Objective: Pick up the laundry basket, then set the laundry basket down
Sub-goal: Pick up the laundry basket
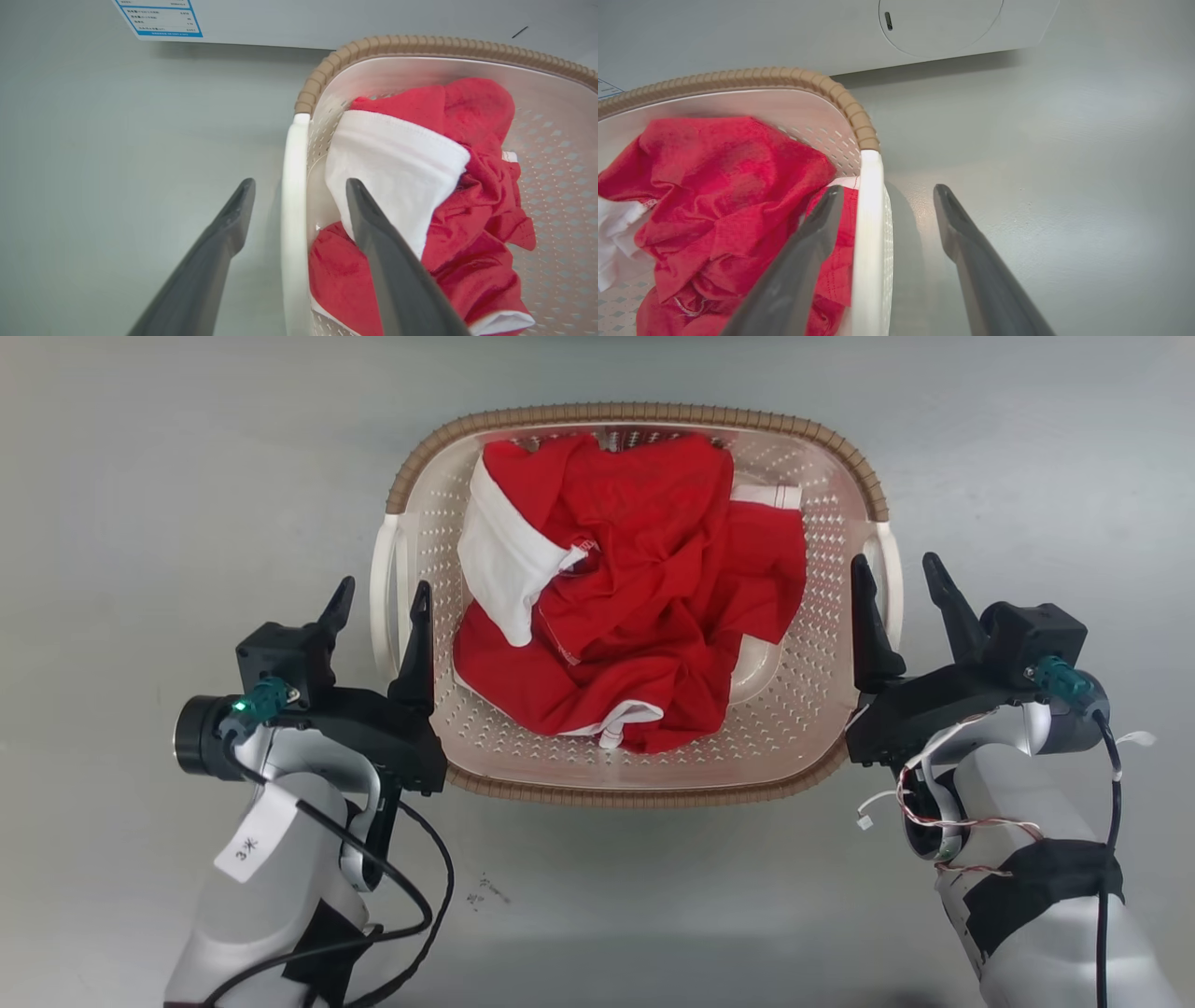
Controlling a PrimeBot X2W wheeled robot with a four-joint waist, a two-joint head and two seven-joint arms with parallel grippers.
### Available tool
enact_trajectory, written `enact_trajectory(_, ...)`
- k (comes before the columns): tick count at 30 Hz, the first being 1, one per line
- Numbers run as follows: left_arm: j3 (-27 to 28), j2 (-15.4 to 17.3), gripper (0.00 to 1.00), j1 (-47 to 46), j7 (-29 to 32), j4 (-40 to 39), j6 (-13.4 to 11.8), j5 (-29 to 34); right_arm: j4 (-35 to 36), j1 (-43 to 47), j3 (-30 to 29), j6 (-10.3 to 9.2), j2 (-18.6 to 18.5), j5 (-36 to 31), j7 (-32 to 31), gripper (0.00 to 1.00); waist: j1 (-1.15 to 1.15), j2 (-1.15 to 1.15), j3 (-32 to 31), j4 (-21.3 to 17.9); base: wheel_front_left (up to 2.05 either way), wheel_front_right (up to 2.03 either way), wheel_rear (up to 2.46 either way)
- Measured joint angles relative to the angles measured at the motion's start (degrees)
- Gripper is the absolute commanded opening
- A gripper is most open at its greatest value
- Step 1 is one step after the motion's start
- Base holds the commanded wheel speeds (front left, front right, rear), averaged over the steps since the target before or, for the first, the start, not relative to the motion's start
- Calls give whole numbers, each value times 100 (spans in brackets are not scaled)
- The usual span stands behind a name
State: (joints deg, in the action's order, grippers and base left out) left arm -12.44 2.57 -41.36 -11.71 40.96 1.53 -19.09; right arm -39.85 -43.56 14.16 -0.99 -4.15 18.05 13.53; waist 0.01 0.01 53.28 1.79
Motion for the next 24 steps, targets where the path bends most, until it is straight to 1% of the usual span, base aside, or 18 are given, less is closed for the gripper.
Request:
enact_trajectory(3, 0, -15, 100, -96, -8, 159, 5, -59, -134, -96, 34, 49, 1, 2, 18, 100, 0, 0, 75, 22, 0, 0, 0)
enact_trajectory(19, -120, -38, 100, -434, 12, 943, 154, -96, -777, -416, 310, 104, 11, 38, 26, 100, -1, -1, 261, 11, 0, 0, 0)
enact_trajectory(24, -214, -51, 100, -569, 77, 1189, 165, -93, -877, -450, 592, 105, 11, 264, 26, 100, -1, -1, 292, 24, 0, 0, 0)
